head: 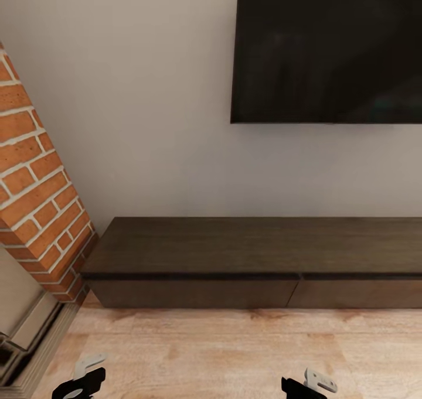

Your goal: Place each of the two pumpkins and all three candles from the living room inside a cabinet in the living room (use any cabinet), then make sure every cabinet is closed, and position the cauldron so it is next to a table in the living room.

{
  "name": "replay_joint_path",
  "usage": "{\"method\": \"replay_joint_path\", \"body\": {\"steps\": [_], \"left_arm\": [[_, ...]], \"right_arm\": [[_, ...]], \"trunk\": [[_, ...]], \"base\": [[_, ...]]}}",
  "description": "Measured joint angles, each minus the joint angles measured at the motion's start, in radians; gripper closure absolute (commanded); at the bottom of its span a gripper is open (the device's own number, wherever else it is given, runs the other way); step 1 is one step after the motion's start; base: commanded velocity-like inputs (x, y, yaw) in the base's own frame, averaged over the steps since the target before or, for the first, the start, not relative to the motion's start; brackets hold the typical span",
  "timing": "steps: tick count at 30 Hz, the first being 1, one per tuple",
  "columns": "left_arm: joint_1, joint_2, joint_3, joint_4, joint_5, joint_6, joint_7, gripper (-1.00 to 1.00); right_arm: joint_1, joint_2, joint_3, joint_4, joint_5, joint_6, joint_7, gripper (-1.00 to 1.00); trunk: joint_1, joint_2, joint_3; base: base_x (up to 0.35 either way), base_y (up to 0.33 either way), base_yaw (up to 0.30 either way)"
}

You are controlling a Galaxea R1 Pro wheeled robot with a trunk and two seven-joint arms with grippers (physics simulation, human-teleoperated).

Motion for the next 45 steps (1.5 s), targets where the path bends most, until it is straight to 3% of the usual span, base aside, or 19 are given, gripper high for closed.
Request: {"method": "replay_joint_path", "body": {"steps": [45], "left_arm": [[0.000, -0.006, -0.001, 0.002, -0.002, 0.000, 0.000, -1.00]], "right_arm": [[0.000, -0.002, 0.002, 0.005, 0.001, -0.006, -0.002, -1.00]], "trunk": [[-0.173, 0.315, 0.141]], "base": [[0.000, 0.000, 0.000]]}}
